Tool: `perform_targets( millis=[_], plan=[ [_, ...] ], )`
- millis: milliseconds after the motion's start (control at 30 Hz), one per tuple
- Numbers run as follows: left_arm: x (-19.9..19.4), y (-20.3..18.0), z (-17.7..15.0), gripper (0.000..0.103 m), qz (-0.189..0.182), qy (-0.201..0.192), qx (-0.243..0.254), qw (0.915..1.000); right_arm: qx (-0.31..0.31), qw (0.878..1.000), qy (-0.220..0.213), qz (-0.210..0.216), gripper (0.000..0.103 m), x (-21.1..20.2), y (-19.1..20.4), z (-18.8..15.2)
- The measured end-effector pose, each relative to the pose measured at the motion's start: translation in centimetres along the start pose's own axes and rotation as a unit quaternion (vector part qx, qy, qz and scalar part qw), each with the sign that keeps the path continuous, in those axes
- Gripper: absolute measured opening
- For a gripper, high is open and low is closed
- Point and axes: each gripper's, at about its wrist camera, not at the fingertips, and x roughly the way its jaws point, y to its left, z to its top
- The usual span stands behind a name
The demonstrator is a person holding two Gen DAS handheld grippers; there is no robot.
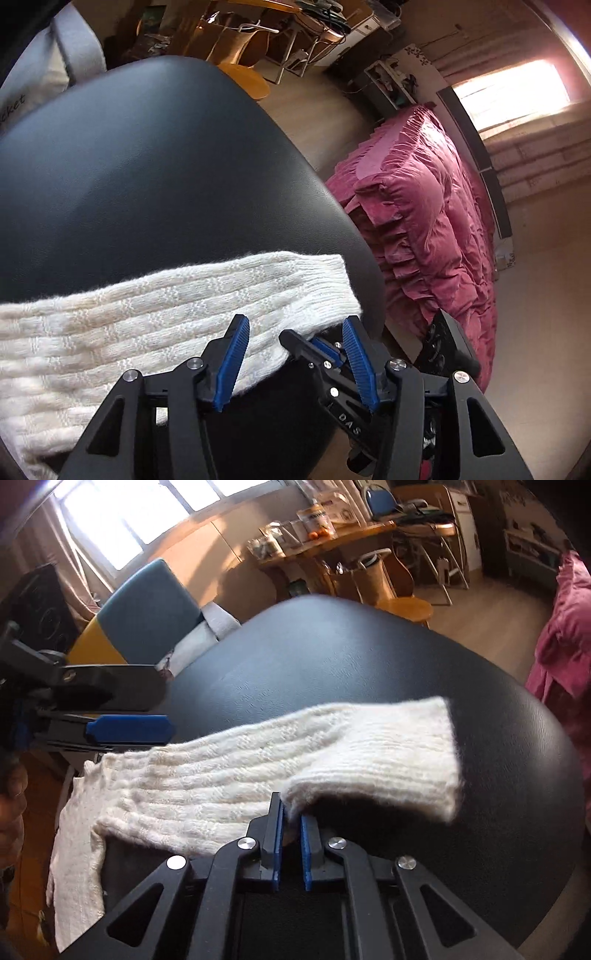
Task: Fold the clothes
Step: 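Grasp the sleeve cuff with the right gripper and fold it back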
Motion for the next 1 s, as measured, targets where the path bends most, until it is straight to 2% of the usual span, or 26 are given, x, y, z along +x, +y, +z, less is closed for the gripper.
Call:
perform_targets(
  millis=[67, 100, 200, 233, 300, 367, 467, 567, 600, 667, 700, 800, 900, 967, 1000],
  plan=[
    [-0.3, 1.3, -0.7, 0.054, 0.005, 0.002, -0.013, 0.9999, 0.030, 0.999, 0.007, 0.010, 0.012, 0.3, -1.0, 0.0],
    [-0.5, 1.8, -1.0, 0.054, 0.009, 0.002, -0.018, 0.9998, 0.045, 0.999, 0.008, 0.021, 0.018, 0.3, -1.3, 0.0],
    [-0.9, 2.8, -2.0, 0.054, 0.009, 0.001, -0.025, 0.9996, 0.074, 0.997, 0.008, 0.029, 0.026, 0.4, -1.3, 0.4],
    [-1.0, 3.1, -2.4, 0.054, 0.008, 0.001, -0.028, 0.9996, 0.091, 0.995, 0.002, 0.042, 0.032, 0.4, -1.5, 0.5],
    [-1.4, 3.6, -2.9, 0.054, 0.008, -0.001, -0.032, 0.9994, 0.128, 0.987, 0.000, 0.097, 0.033, 1.1, -2.2, 0.2],
    [-1.9, 4.0, -3.4, 0.054, 0.007, -0.002, -0.035, 0.9993, 0.143, 0.982, -0.003, 0.126, 0.033, 1.4, -2.7, 0.3],
    [-2.7, 4.8, -4.0, 0.054, 0.008, -0.005, -0.040, 0.9992, 0.177, 0.974, -0.007, 0.139, 0.032, 1.4, -3.4, 0.4],
    [-3.1, 5.4, -4.5, 0.054, 0.012, -0.007, -0.046, 0.9988, 0.235, 0.955, -0.040, 0.174, 0.031, 1.2, -4.8, -0.1],
    [-3.3, 5.5, -4.7, 0.054, 0.013, -0.009, -0.048, 0.9987, 0.255, 0.948, -0.051, 0.186, 0.025, 1.1, -5.3, -0.3],
    [-3.6, 5.8, -5.0, 0.054, 0.015, -0.011, -0.051, 0.9985, 0.268, 0.949, -0.058, 0.155, 0.005, 1.2, -5.5, -0.6],
    [-3.7, 5.8, -5.1, 0.054, 0.017, -0.013, -0.050, 0.9985, 0.272, 0.951, -0.061, 0.135, 0.005, 1.3, -5.6, -0.7],
    [-4.6, 5.5, -5.2, 0.054, 0.015, -0.019, -0.041, 0.9989, 0.209, 0.970, -0.098, 0.076, 0.005, -0.3, -3.2, -0.4],
    [-5.7, 4.9, -4.6, 0.054, -0.008, -0.025, -0.037, 0.9990, 0.066, 0.990, -0.124, 0.022, 0.005, -2.2, 2.2, 0.3],
    [-6.5, 4.7, -4.0, 0.057, -0.037, -0.025, -0.045, 0.9980, -0.033, 0.991, -0.128, -0.003, 0.005, -2.7, 6.0, 0.3],
    [-6.8, 4.8, -3.6, 0.060, -0.046, -0.023, -0.051, 0.9974, -0.083, 0.988, -0.128, -0.025, 0.005, -2.8, 7.8, 0.2]
  ],
)
